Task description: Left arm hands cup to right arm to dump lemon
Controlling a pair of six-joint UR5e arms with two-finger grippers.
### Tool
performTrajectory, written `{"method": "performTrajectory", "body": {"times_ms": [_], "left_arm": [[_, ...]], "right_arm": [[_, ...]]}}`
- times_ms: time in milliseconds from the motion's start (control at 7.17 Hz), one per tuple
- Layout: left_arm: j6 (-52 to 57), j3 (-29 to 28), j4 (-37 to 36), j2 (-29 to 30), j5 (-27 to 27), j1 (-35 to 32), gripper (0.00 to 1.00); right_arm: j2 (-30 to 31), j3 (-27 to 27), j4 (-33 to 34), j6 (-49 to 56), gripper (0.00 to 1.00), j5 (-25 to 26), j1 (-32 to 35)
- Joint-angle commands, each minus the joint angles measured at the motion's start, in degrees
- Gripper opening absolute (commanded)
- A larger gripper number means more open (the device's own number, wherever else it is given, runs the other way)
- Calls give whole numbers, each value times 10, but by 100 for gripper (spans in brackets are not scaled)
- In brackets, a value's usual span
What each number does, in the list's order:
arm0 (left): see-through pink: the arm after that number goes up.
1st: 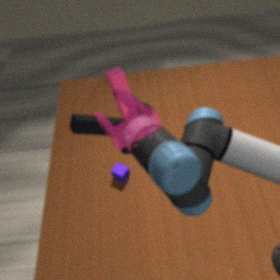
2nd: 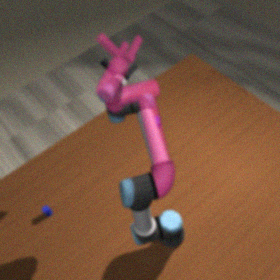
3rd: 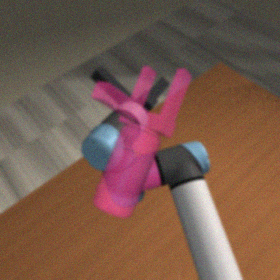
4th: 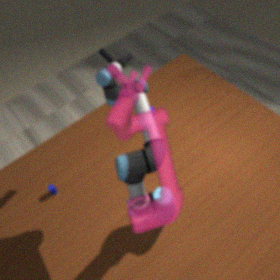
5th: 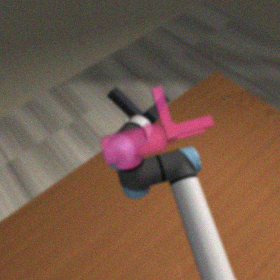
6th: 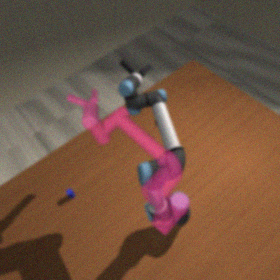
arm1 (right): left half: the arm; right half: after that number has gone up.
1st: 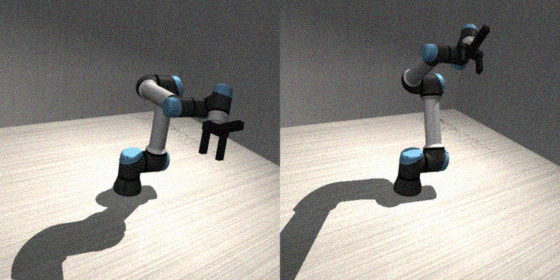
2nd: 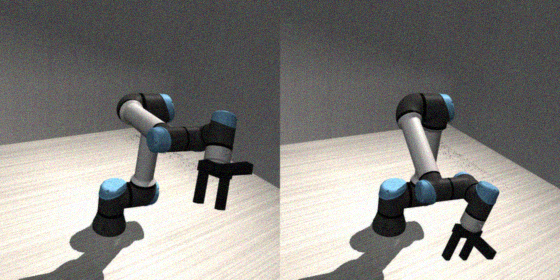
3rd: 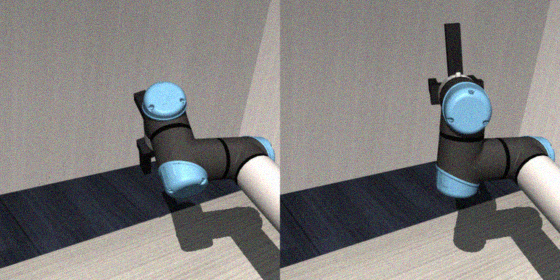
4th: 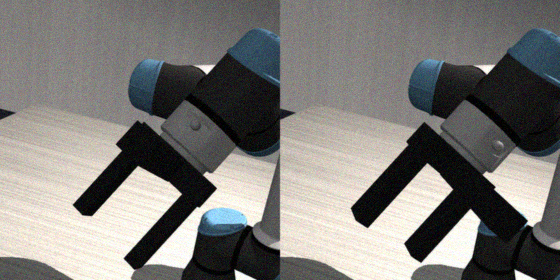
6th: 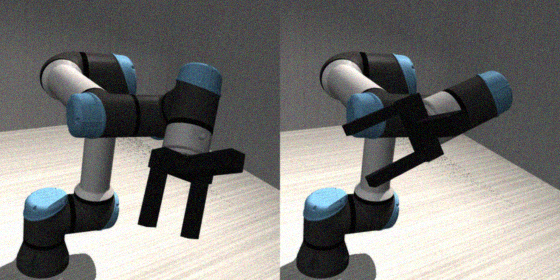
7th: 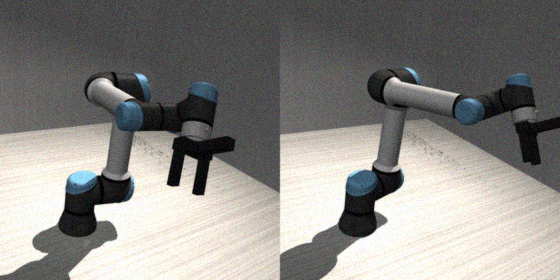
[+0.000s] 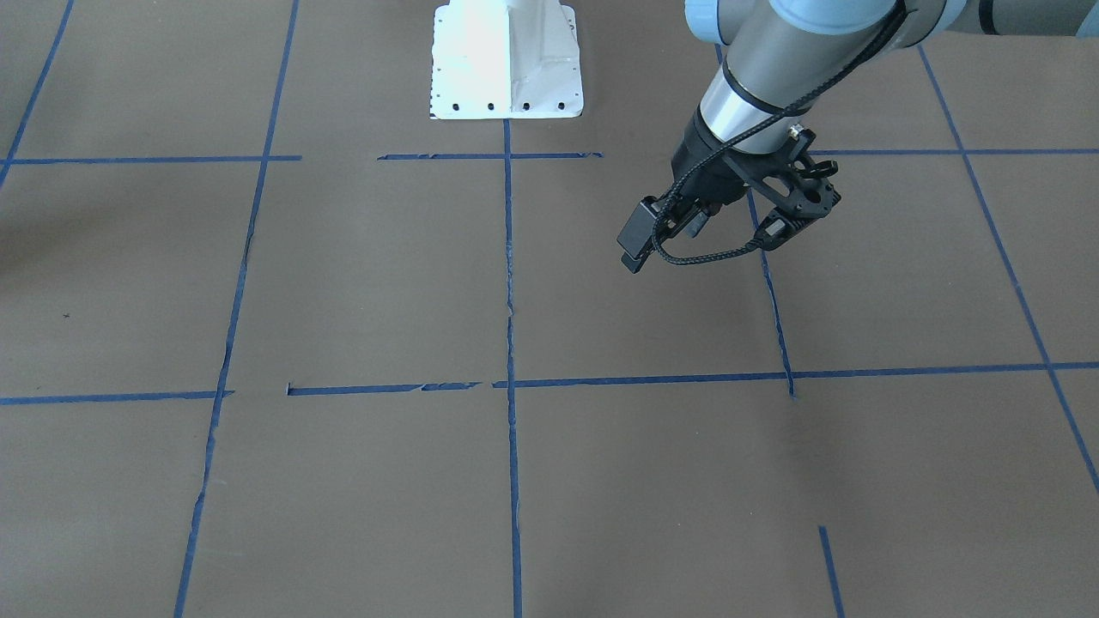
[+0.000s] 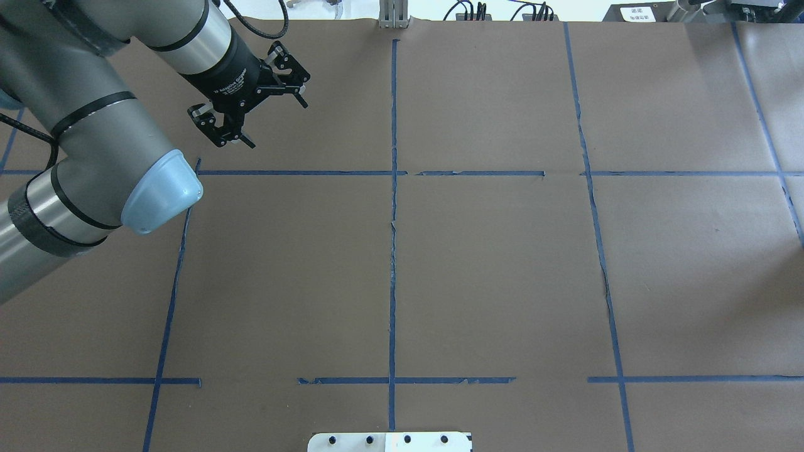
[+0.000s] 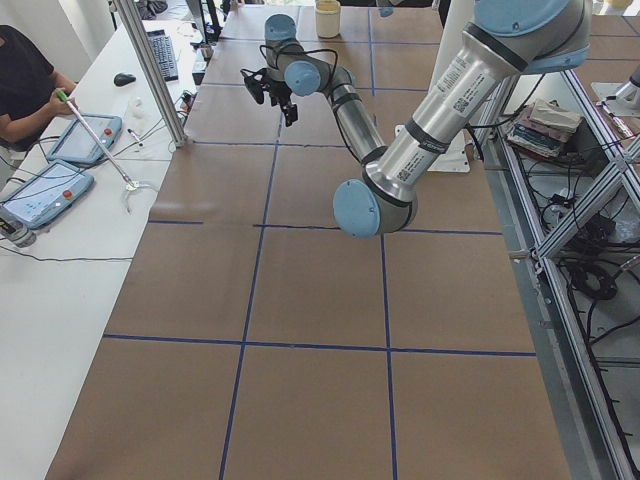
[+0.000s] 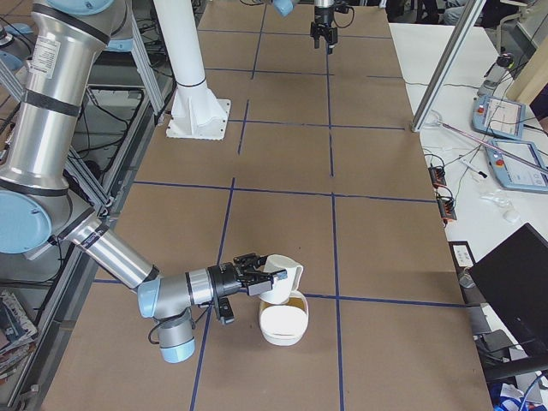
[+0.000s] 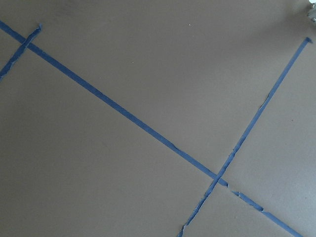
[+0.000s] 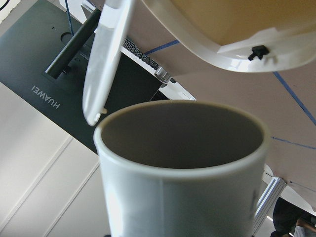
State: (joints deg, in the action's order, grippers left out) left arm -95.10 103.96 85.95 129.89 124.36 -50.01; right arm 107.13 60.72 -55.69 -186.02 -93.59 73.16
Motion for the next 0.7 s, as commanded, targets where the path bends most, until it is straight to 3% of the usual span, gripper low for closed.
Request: {"method": "performTrajectory", "body": {"times_ms": [0, 558], "left_arm": [[1, 0, -1, 0, 0, -1, 100], [2, 4, 0, -4, 0, -2, 100]], "right_arm": [[-3, 6, -2, -15, 8, 0, 2], [-46, 40, 55, 307, 6, -45, -3]]}}
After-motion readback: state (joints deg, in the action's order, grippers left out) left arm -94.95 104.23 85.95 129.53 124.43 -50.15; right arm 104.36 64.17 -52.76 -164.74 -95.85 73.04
